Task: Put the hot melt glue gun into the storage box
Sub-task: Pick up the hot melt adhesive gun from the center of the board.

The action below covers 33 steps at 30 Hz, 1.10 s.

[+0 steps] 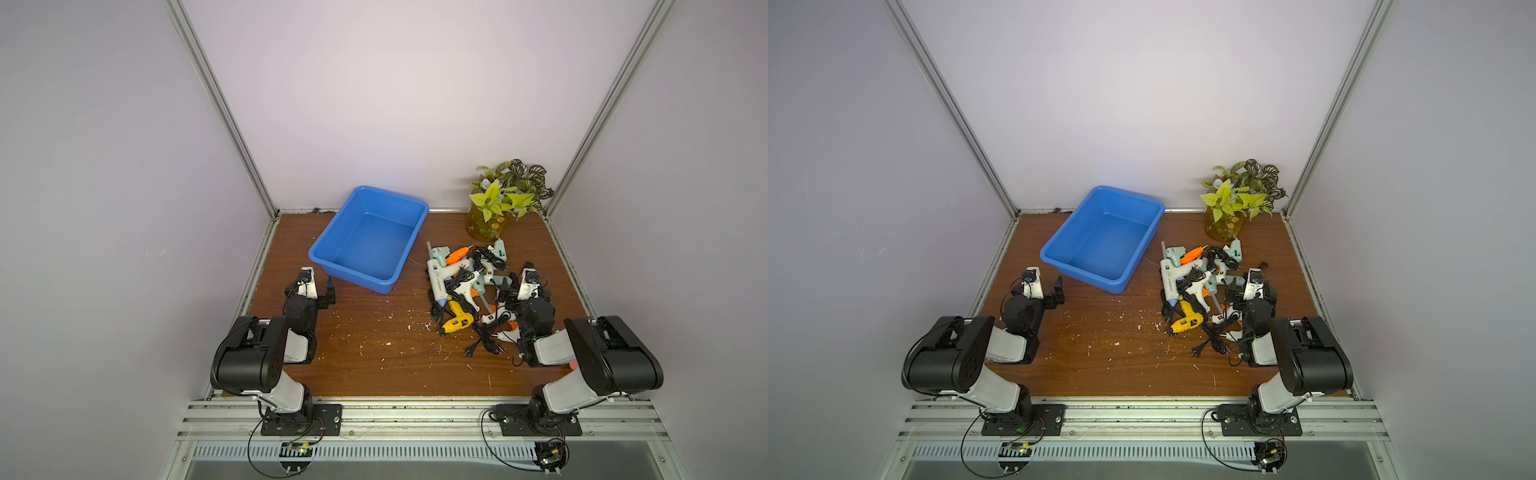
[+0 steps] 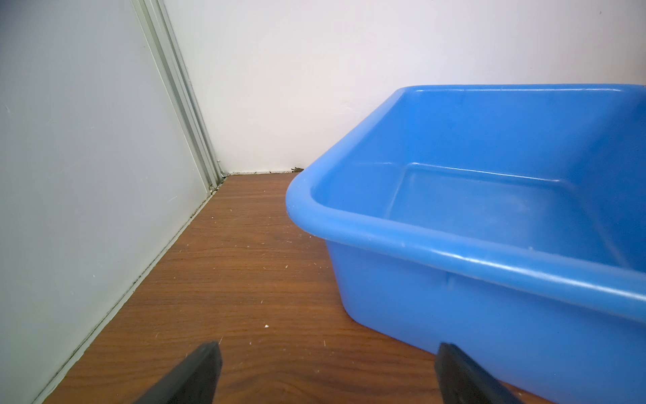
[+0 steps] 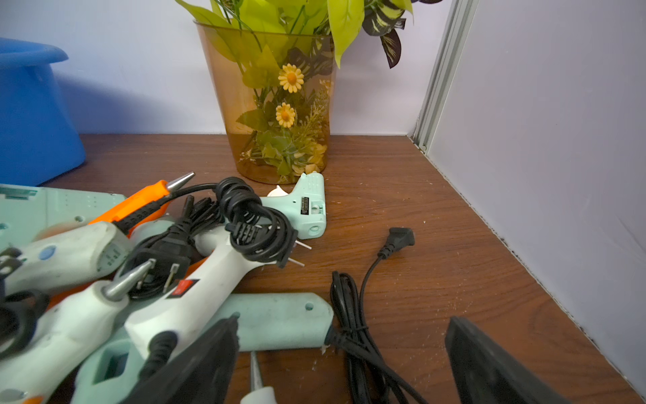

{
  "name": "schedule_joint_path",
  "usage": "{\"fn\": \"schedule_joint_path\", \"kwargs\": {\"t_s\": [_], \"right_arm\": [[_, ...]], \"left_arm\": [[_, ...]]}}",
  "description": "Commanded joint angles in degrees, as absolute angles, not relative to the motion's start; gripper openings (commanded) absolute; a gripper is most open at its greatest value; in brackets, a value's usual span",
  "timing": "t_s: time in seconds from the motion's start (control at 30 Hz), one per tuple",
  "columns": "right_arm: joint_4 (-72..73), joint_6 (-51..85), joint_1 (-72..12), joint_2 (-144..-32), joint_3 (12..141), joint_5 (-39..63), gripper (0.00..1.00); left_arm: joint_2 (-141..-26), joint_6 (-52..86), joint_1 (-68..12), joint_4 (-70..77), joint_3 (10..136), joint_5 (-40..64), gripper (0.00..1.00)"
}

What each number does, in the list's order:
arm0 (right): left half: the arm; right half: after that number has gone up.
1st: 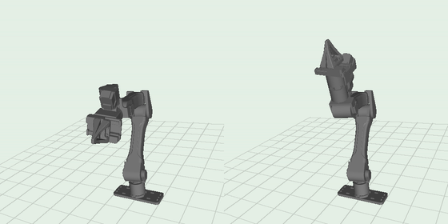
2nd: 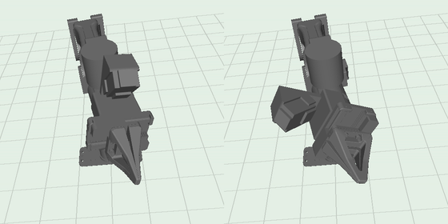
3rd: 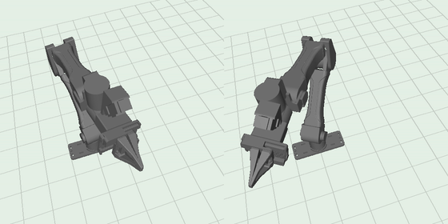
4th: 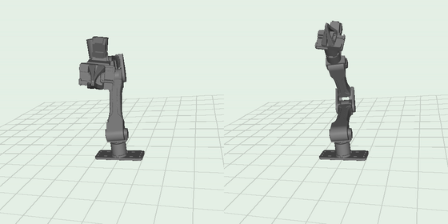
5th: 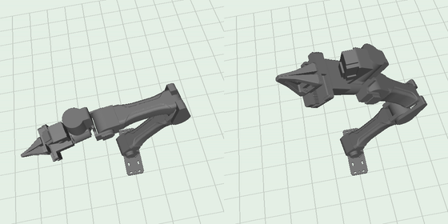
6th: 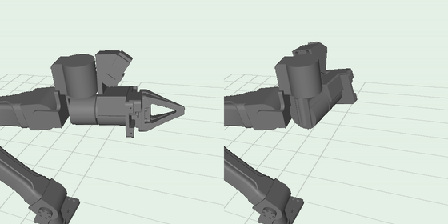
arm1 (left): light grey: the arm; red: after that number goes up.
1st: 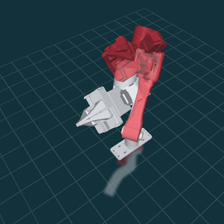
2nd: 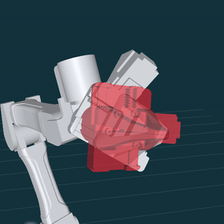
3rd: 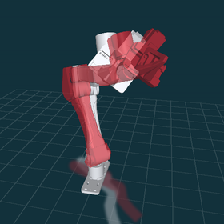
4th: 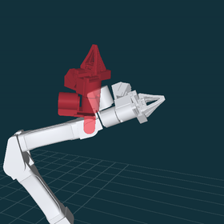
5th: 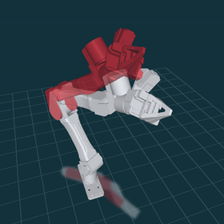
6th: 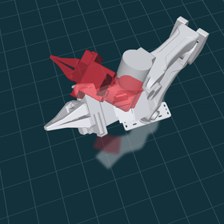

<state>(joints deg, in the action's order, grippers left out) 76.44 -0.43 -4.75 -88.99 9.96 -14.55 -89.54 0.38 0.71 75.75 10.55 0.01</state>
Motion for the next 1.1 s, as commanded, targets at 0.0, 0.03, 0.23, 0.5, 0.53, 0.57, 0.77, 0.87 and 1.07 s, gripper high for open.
{"fn": "schedule_joint_path", "kwargs": {"t_s": [0.0, 0.03, 0.23, 0.5, 0.53, 0.57, 0.77, 0.87, 1.07], "right_arm": [[78.1, 0.2, -4.8, -88.6, 11.3, -14.1, 1.00], [78.1, 0.2, -4.8, -88.6, 11.3, -14.1, 1.00], [78.1, 0.1, -4.9, -88.6, 11.3, -14.1, 0.99], [78.1, 0.3, -4.8, -88.5, 11.3, -14.1, 0.99], [78.1, 0.2, -4.8, -88.5, 11.2, -14.1, 1.00], [78.3, 0.2, -4.8, -88.5, 11.3, -14.5, 0.99], [71.8, 1.4, -4.9, -81.1, 11.5, -18.3, 1.00], [69.5, 2.2, -5.0, -74.9, 10.0, -20.6, 0.99], [43.9, 9.3, -5.1, -58.3, 14.2, -21.9, 1.00]], "left_arm": [[-89.0, 0.3, 0.2, 77.3, 10.8, 0.9, 1.00], [-89.0, 0.3, 0.1, 77.3, 10.8, 0.9, 1.00], [-89.1, 0.3, 0.1, 77.3, 10.9, 0.9, 1.00], [-87.4, 1.1, 0.1, 80.2, 8.8, -0.5, 1.00], [-86.7, 1.4, 0.1, 81.3, 8.0, -1.6, 1.00], [-86.0, 1.7, 0.1, 81.9, 7.3, -2.6, 1.00], [-78.5, 1.2, 0.2, 78.4, 5.7, -2.0, 1.00], [-74.7, 1.1, 0.1, 76.8, 4.9, -1.6, 1.00], [-63.9, 4.6, 0.0, 74.7, 3.6, -0.9, 1.00]]}}
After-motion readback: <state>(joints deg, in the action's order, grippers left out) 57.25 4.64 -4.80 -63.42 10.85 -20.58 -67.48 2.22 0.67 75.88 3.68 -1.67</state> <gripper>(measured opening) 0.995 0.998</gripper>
